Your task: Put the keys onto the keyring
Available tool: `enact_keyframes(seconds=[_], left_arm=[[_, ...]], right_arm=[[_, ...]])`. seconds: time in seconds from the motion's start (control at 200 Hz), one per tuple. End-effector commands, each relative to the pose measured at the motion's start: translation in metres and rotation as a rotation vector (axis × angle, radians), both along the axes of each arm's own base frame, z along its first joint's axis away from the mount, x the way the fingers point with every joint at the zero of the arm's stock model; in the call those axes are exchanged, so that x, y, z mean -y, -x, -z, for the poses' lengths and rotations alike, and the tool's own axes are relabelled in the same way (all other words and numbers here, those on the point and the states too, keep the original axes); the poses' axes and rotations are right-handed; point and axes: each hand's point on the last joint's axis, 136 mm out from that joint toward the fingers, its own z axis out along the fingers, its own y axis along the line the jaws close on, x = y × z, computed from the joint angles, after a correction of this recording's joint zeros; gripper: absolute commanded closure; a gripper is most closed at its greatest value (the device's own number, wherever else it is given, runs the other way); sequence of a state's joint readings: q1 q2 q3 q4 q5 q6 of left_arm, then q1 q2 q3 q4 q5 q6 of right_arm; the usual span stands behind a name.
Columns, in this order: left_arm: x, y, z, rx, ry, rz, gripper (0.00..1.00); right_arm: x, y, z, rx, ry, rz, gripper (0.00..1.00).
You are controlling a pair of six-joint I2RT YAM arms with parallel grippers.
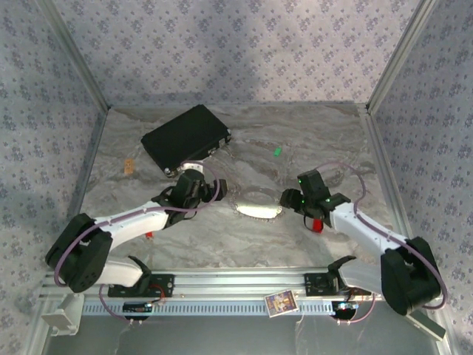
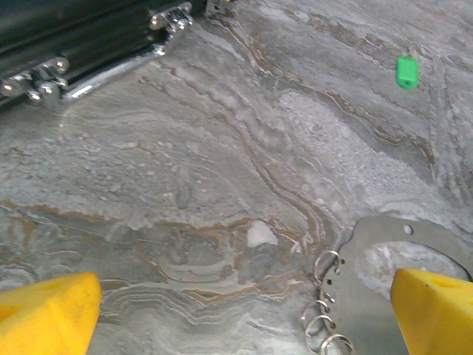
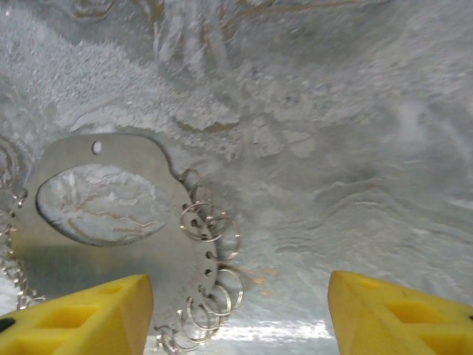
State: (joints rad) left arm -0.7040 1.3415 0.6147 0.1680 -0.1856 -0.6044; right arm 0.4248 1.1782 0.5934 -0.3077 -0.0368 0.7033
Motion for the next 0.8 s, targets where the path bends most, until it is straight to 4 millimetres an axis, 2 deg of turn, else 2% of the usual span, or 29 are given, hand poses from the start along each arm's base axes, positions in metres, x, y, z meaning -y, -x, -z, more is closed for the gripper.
enact_keyframes(seconds=[0.0, 0.17, 0.315, 0.41, 0.565, 0.685, 0.795], left_arm=[[0.017, 0.002, -0.011, 0.003, 0.035, 0.039, 0.0], [0.028, 0.011, -0.008, 0.0, 0.0, 0.072, 0.0], [0.036, 0.013, -0.01, 0.008, -0.006, 0.093, 0.0], [0.039, 0.014, -0.013, 0.016, -0.006, 0.103, 0.0], [0.04, 0.016, -0.013, 0.02, -0.009, 0.11, 0.0], [0.039, 0.017, -0.013, 0.024, -0.01, 0.111, 0.0], [0.037, 0.017, -0.013, 0.026, -0.013, 0.108, 0.0]], right_arm=[[-0.018, -0.006, -0.007, -0.01, -0.049, -0.079, 0.4], [-0.025, -0.007, 0.002, -0.073, -0.045, -0.119, 0.52], [-0.017, -0.014, 0.007, -0.096, -0.015, -0.086, 0.57], [-0.013, -0.019, 0.011, -0.115, -0.009, -0.067, 0.64], [-0.012, -0.023, 0.017, -0.145, 0.047, -0.061, 0.64], [-0.011, -0.022, 0.022, -0.171, 0.145, -0.122, 0.56], [-0.009, -0.021, 0.027, -0.202, 0.243, -0.132, 0.53]])
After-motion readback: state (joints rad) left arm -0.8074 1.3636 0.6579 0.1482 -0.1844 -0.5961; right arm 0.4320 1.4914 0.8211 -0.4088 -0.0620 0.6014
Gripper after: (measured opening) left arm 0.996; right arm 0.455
